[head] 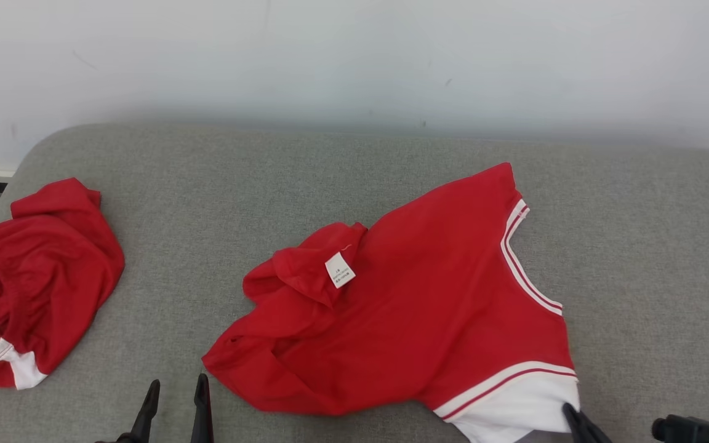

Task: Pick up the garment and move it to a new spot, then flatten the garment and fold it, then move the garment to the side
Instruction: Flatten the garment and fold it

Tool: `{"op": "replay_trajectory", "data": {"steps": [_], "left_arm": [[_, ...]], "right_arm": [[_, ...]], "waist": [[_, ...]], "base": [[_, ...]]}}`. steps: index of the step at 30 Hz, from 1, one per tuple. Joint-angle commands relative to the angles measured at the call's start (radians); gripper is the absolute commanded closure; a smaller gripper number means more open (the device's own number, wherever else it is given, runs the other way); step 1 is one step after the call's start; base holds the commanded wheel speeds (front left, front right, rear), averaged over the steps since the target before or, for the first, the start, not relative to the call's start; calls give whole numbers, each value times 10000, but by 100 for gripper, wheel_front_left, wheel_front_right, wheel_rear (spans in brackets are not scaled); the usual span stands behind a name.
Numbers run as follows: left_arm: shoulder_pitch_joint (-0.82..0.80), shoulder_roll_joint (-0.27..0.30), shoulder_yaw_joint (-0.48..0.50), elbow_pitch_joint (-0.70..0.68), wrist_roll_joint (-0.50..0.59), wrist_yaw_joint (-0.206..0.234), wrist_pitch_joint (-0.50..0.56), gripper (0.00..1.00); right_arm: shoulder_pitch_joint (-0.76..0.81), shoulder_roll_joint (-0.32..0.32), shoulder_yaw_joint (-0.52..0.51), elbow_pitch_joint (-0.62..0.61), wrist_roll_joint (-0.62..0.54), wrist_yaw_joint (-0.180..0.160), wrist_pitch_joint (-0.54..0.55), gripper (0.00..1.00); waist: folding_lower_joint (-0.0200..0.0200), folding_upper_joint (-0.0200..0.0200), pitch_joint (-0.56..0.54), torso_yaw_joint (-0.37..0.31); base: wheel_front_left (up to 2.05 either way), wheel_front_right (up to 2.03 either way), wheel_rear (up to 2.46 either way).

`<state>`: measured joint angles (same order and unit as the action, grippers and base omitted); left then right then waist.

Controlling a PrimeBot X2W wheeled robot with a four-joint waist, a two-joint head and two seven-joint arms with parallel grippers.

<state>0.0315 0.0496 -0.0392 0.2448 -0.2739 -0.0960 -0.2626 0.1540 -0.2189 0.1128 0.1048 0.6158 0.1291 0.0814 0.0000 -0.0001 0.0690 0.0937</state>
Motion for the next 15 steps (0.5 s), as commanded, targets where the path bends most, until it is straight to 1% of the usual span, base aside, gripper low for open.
{"op": "replay_trajectory", "data": {"steps": [1, 3, 4, 5, 6, 8, 12, 15], "left_arm": [[22, 11, 43, 2, 96, -4, -38, 0], [39, 9, 108, -10, 110, -24, -38, 0], [59, 9, 146, -11, 116, -33, -38, 0], [81, 9, 177, -4, 125, -43, -38, 0], [113, 9, 230, 29, 159, -63, -38, 0], [136, 9, 274, 43, 174, -90, -38, 0], [2, 9, 266, 46, 282, -122, -38, 0], [-158, 8, 80, 198, 504, -193, -38, 0]], "right_arm": [[213, 48, -303, -294, -105, 33, 269, 100], [468, 223, -647, -506, -356, 33, 600, 100], [498, 301, -810, -667, -574, 33, 531, 75], [498, 365, -941, -774, -852, 33, 469, 12], [526, 567, -1076, -869, -1336, 33, 318, 0], [500, 657, -1154, -951, -1907, 33, 63, 0], [297, 929, -1351, -955, -2611, 33, -642, 0], [118, 1050, -1243, -763, -3043, 33, -1186, 0]], "waist": [[0, 1, 19, 10], [0, 1, 39, 3], [0, 1, 41, -7], [0, 1, 40, -17], [0, 1, 19, -55], [0, 1, 19, -91], [0, 1, 42, -204], [0, 1, 72, -316]], "base": [[0, 0, 0], [0, 0, 0], [0, 0, 0], [0, 0, 0], [0, 0, 0], [0, 0, 0], [0, 0, 0], [0, 0, 0]]}}
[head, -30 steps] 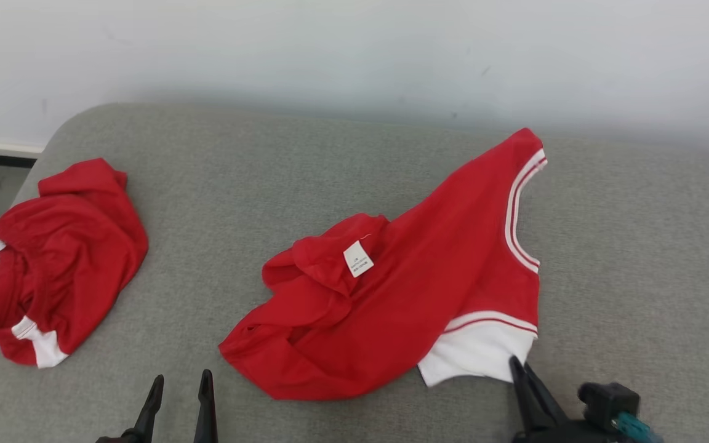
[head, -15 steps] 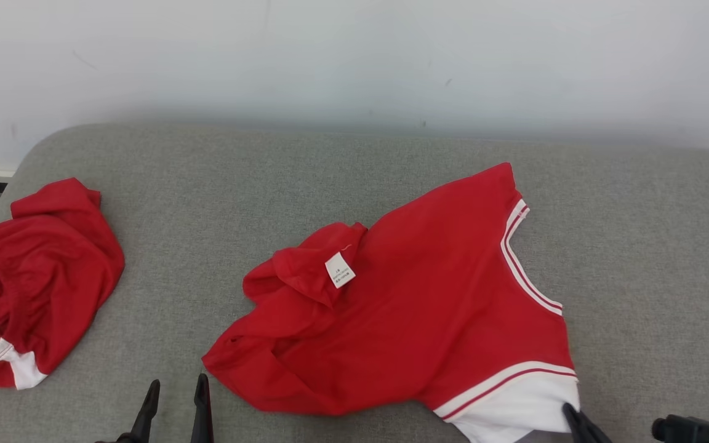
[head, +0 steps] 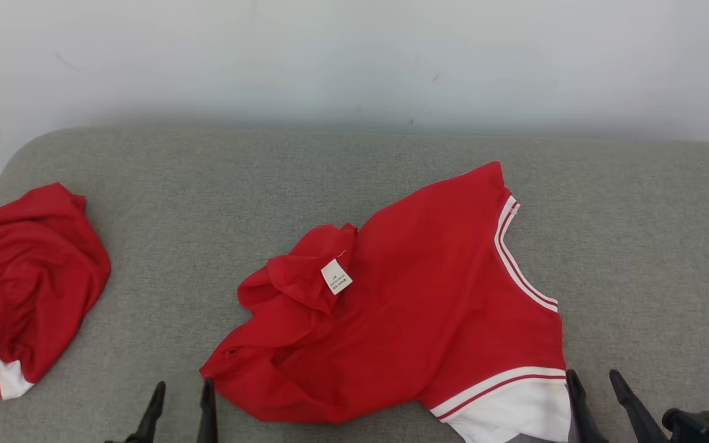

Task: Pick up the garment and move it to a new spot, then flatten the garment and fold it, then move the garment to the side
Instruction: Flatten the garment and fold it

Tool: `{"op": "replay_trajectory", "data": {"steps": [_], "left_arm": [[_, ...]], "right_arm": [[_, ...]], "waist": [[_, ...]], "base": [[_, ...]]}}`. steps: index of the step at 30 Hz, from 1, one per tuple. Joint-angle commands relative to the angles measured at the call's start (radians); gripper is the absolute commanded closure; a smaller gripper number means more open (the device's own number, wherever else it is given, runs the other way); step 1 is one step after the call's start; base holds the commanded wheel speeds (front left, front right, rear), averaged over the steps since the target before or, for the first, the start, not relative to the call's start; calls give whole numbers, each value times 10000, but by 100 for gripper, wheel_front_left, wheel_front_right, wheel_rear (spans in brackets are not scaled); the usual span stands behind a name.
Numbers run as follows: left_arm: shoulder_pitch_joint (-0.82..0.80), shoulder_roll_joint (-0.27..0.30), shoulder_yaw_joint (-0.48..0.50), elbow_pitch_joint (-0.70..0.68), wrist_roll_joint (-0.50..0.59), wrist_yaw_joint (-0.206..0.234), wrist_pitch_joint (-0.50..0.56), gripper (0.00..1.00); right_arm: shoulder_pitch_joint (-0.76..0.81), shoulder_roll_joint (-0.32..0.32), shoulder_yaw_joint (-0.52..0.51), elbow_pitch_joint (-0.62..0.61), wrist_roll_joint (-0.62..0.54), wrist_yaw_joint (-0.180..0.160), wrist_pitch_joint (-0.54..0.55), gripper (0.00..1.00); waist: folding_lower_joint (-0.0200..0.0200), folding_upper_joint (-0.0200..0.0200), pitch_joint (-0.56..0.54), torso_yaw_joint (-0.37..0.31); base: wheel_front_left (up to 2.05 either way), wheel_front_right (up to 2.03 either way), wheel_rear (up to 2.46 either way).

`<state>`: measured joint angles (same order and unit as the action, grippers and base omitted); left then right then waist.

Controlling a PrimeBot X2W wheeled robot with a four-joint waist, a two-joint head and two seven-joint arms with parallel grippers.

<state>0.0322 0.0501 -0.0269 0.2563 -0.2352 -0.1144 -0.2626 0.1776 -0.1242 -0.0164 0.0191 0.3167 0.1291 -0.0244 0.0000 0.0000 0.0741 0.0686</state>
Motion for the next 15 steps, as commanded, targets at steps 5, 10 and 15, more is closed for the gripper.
{"op": "replay_trajectory", "data": {"steps": [5, 10, 15], "left_arm": [[-531, 5, -325, 564, 541, -117, -38, 0], [-916, 64, -410, 1071, 908, -169, -38, 0], [-1340, 248, -317, 1714, 997, -158, -38, 0]], "right_arm": [[-586, 356, 473, 751, -270, 33, -791, 0], [-900, 476, 851, 1374, -190, 33, -1162, 0], [-1233, 532, 1024, 1972, -102, 33, -1495, 0]], "waist": [[0, 0, 131, -291], [0, 0, 270, -471], [0, 0, 459, -666]], "base": [[0, 0, 0], [0, 0, 0], [0, 0, 0]]}}
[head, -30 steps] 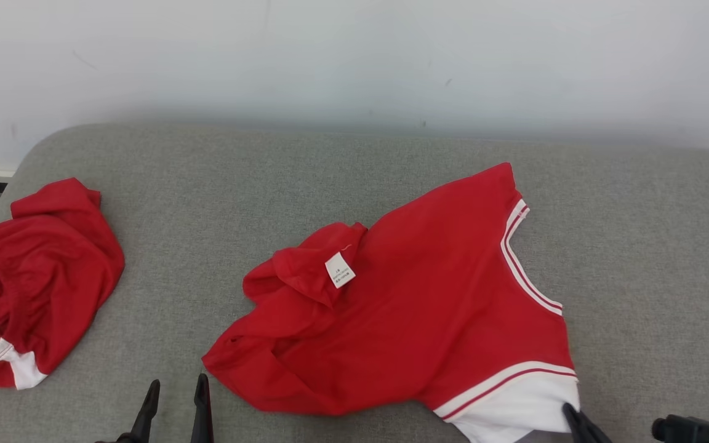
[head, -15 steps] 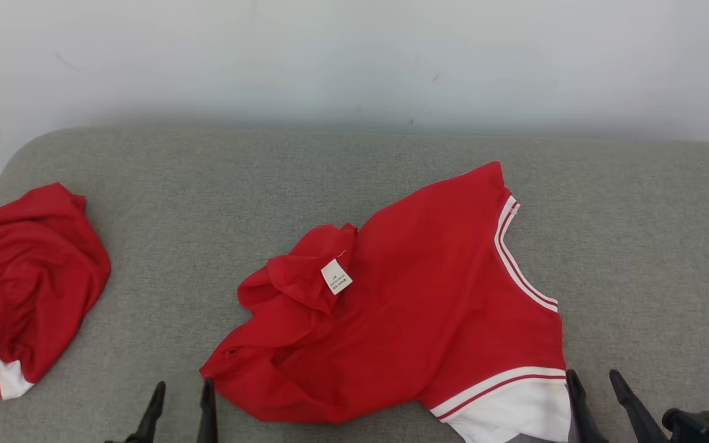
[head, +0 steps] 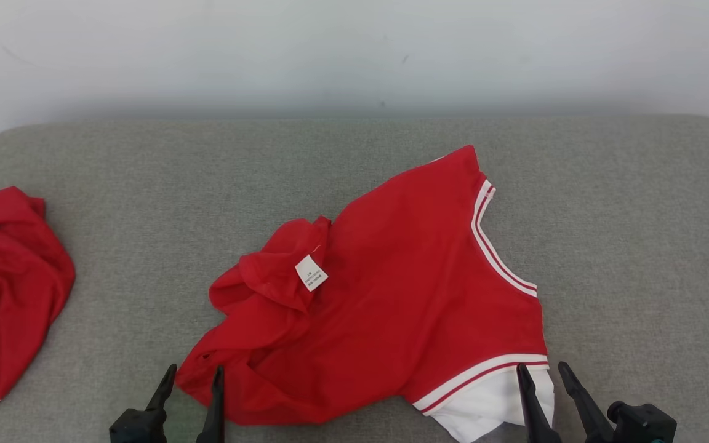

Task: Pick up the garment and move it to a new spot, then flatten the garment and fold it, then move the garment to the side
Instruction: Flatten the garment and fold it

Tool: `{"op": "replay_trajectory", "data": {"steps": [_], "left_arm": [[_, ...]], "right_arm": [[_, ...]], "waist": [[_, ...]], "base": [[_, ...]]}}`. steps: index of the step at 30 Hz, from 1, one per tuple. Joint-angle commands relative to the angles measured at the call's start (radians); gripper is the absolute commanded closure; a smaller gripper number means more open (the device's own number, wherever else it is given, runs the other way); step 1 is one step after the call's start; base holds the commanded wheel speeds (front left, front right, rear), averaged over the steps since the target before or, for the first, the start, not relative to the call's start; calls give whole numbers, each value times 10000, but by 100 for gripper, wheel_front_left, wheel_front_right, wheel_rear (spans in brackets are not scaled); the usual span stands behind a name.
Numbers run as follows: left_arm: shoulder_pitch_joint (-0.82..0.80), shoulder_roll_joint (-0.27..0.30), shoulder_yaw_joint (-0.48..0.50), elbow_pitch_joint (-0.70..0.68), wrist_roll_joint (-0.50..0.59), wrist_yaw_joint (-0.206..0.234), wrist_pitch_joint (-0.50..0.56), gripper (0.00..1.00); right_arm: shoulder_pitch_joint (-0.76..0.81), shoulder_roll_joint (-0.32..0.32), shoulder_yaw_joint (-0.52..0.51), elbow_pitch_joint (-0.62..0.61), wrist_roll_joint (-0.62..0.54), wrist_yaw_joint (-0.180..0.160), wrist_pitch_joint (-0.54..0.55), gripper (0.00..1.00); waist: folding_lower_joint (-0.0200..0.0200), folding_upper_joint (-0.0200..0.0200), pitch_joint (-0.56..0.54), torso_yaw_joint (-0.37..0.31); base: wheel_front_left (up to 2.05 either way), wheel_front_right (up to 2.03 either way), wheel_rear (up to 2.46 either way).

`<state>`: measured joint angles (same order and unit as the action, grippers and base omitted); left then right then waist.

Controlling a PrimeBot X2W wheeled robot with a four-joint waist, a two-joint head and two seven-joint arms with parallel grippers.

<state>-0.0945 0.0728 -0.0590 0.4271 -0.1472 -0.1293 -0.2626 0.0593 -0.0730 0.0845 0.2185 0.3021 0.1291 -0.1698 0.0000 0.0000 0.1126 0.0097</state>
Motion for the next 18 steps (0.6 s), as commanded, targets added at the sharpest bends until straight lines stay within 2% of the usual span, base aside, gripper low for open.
{"op": "replay_trajectory", "data": {"steps": [1, 6, 8, 9, 18], "left_arm": [[-130, 58, 3, 94, 133, -10, -38, 0], [-383, 224, -74, 814, -52, -12, -38, 0], [-478, 258, -98, 916, -123, -10, -38, 94], [-450, 268, -103, 933, -146, -3, -38, 100], [103, 216, -115, 390, -293, -2, -38, 100]], "right_arm": [[-127, 13, 7, 92, 47, 33, -98, 0], [-314, -33, 27, 438, 84, 33, -278, 0], [-378, -41, 23, 506, 86, 33, -355, 0], [-391, -41, 11, 552, 90, 33, -372, 0], [-248, -46, -77, 783, 72, 33, -546, 0]], "waist": [[0, 0, 101, -104], [0, 0, 163, -183], [0, 0, 165, -198], [0, 0, 162, -198], [0, 0, 3, 236]], "base": [[0, 0, 0], [0, 0, 0], [0, 0, 0], [0, 0, 0], [0, 0, 0]]}}
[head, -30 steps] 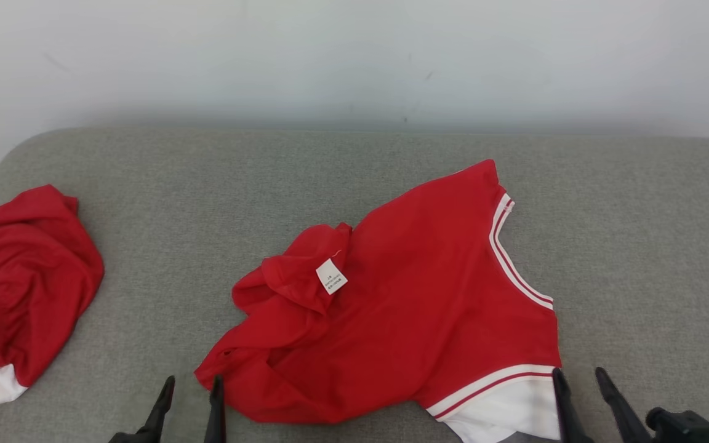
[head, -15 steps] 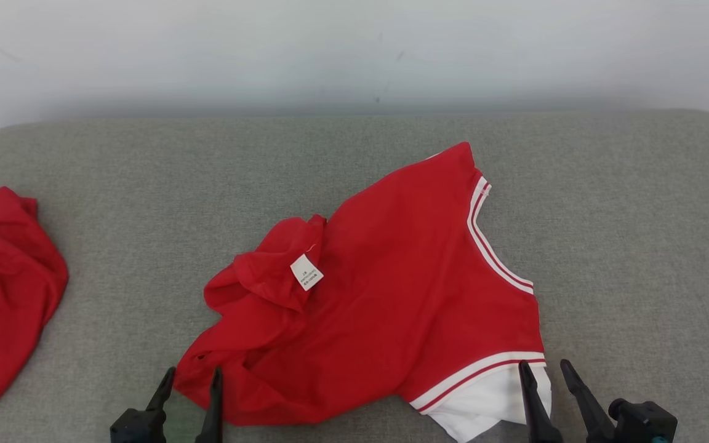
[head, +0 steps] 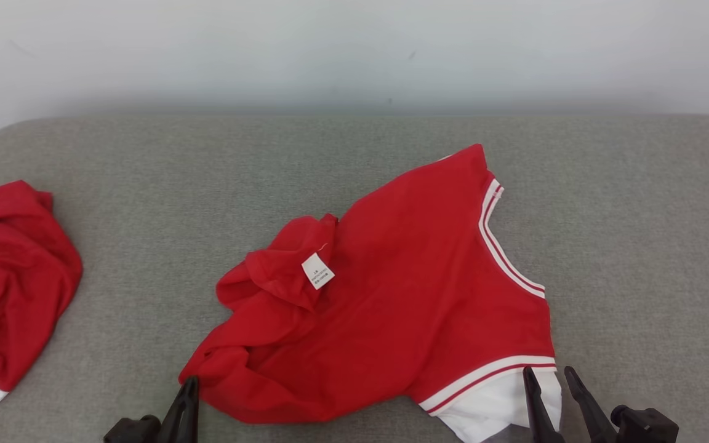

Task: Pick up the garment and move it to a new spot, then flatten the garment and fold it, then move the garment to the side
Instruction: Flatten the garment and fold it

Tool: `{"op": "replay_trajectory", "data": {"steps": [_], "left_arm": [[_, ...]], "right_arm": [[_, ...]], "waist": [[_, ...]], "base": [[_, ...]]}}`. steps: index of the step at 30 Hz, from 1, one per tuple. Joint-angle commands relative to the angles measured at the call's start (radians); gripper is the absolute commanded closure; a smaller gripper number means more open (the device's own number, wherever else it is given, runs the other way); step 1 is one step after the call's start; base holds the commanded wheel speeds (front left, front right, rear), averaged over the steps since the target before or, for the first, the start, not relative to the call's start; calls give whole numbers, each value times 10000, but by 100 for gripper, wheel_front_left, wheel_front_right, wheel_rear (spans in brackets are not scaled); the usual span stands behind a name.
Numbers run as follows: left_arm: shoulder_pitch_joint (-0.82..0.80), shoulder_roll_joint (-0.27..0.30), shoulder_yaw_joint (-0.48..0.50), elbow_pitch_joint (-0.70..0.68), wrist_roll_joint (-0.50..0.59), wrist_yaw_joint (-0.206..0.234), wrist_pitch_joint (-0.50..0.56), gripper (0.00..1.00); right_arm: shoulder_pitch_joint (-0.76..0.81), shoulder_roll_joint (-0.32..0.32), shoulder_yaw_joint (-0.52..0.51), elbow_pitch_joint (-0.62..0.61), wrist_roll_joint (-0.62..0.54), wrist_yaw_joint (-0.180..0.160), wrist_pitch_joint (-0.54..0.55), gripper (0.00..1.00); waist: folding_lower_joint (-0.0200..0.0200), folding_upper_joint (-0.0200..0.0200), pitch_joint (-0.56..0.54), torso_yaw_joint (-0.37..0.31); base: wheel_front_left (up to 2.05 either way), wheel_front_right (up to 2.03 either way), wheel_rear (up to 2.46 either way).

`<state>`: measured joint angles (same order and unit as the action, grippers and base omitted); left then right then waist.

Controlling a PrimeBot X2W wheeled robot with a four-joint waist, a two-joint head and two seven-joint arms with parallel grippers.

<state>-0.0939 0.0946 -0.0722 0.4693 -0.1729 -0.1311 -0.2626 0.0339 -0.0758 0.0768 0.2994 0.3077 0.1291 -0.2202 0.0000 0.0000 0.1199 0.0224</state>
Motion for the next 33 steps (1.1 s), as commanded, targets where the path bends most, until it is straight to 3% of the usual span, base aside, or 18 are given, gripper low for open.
{"op": "replay_trajectory", "data": {"steps": [1, 13, 25, 29, 30, 31, 32, 33], "left_arm": [[196, -44, 46, -230, -85, 15, -38, 100], [2259, -258, 138, -2132, -387, 14, -38, 100], [2173, -419, 1563, -1565, -408, 15, -38, 100], [1971, -415, 1268, -999, -372, 15, -38, 100], [1958, -405, 1232, -836, -388, 14, -38, 77], [1919, -414, 1217, -769, -412, 14, -38, 31], [1887, -418, 1237, -782, -413, 14, -38, 0], [1916, -425, 1233, -810, -398, 14, -38, 0]], "right_arm": [[-6, -18, 3, -9, 19, 33, -56, 0], [130, -62, -72, 57, 49, 33, -146, 0], [187, -148, -53, 173, 69, 33, -81, 0], [112, -149, 10, 238, 98, 33, -67, 0], [90, -146, 16, 257, 111, 33, -71, 0], [65, -142, 16, 265, 130, 33, -82, 0], [45, -136, 10, 266, 141, 33, -98, 0], [42, -136, 3, 275, 146, 33, -118, 0]], "waist": [[0, 0, -94, 161], [0, 0, -229, 747], [0, 0, -312, 821], [0, 0, -325, 755], [0, 0, -317, 742], [0, 0, -301, 728], [0, 0, -282, 712], [0, 0, -271, 698]], "base": [[0, 0, 0], [0, 0, 0], [0, 0, 0], [0, 0, 0], [0, 0, 0], [0, 0, 0], [0, 0, 0], [0, 0, 0]]}}
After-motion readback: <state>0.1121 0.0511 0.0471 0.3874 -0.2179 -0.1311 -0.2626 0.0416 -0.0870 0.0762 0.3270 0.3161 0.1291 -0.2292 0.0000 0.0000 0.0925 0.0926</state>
